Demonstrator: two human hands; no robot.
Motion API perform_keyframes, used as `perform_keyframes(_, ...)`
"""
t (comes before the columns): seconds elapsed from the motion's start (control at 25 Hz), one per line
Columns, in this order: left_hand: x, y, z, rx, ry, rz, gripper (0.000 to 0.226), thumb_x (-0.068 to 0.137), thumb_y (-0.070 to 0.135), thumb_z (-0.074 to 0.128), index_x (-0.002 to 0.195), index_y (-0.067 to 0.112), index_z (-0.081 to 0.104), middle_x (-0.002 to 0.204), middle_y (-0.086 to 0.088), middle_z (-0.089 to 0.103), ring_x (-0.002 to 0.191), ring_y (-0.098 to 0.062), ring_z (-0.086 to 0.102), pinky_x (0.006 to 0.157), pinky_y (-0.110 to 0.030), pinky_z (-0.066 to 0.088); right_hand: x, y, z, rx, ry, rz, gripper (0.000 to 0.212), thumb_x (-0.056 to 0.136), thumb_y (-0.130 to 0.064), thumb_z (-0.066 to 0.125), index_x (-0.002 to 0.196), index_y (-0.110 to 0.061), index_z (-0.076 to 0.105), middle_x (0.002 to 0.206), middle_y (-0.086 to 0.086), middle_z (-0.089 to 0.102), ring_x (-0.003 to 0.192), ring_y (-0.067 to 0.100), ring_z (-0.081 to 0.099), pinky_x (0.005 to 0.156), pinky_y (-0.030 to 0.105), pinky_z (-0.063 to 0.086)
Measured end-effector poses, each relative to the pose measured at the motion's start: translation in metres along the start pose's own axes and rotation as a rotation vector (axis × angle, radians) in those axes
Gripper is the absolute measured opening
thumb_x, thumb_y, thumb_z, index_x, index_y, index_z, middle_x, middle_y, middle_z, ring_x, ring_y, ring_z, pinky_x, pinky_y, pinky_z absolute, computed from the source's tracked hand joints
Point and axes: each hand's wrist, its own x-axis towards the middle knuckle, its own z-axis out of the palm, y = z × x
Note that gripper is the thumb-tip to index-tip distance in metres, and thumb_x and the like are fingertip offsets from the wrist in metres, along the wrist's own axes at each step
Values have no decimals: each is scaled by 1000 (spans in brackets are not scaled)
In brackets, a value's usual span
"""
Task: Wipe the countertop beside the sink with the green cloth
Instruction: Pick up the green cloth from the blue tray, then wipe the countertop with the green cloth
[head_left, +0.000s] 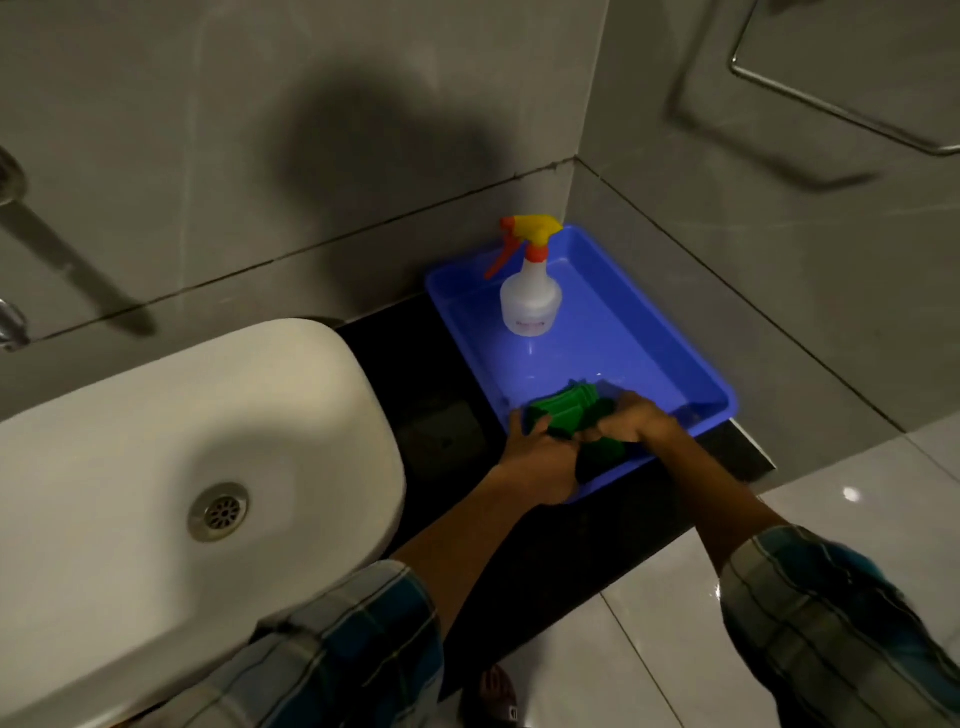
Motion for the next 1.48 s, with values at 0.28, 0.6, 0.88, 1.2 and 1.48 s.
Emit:
perform_keyframes(0.28,-68,-50,-40,-603,589,3,30,86,9,57,115,8,68,117,-17,70,110,-31,63,99,-38,47,-42,-20,-10,380,294,-142,32,73,-29,81,94,-7,71,96,17,73,90,31,69,77,38,55)
perform_keyframes(0.6,-238,-136,-62,-1641,669,-140,35,84,37,69,112,17,68,100,-2,76,85,-15,74,64,-28,60,-189,-175,44,1034,-233,-629,38,74,-24,70,107,-6,71,104,12,76,95,26,73,85,35,60)
perform_keyframes(0.88,-453,-266,41,-1637,1054,-419,33,83,10,72,114,12,63,108,-8,73,92,-15,72,66,-28,62,-309,-323,227,497,-220,-832,35,79,-38,73,111,-31,61,97,-1,74,88,20,71,70,30,61)
perform_keyframes(1.2,-570,-387,198,-1307,1135,-918,59,87,18,67,138,22,37,130,-11,60,111,-21,60,91,-36,54,-364,-440,456,-280,-108,-1113,49,93,-14,48,140,-26,37,126,19,43,101,39,59,87,48,53)
perform_keyframes(1.48,-631,-468,291,-440,842,-1132,63,93,54,36,145,18,36,157,-14,30,148,-31,20,117,-55,20,-319,-440,551,-669,-34,-1252,70,93,-64,21,151,-28,6,163,3,-7,149,22,-8,114,48,-9)
